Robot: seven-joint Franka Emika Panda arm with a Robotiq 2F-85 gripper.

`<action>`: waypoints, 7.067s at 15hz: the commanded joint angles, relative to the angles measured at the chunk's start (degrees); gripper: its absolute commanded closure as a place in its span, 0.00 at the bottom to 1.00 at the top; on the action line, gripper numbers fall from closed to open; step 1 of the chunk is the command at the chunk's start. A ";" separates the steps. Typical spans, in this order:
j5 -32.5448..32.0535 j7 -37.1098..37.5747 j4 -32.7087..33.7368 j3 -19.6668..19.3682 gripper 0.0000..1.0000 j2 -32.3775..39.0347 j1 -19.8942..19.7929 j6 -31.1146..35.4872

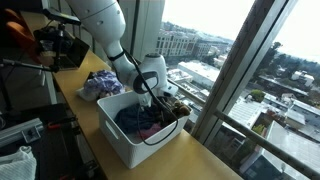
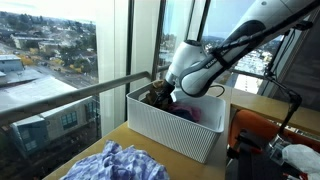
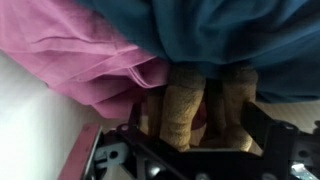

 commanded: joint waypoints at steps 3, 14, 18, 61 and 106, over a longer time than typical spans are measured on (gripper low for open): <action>0.83 0.88 4.30 -2.95 0.28 3.73 1.89 1.43; 0.42 2.96 0.95 -7.26 1.00 1.43 5.17 2.58; 0.37 3.12 -1.41 -7.83 0.98 -0.69 6.27 2.48; 1.84 20.73 -43.62 -38.41 0.98 -44.48 78.90 11.75; 21.50 -10.11 -8.42 15.87 0.00 -16.89 7.48 -6.10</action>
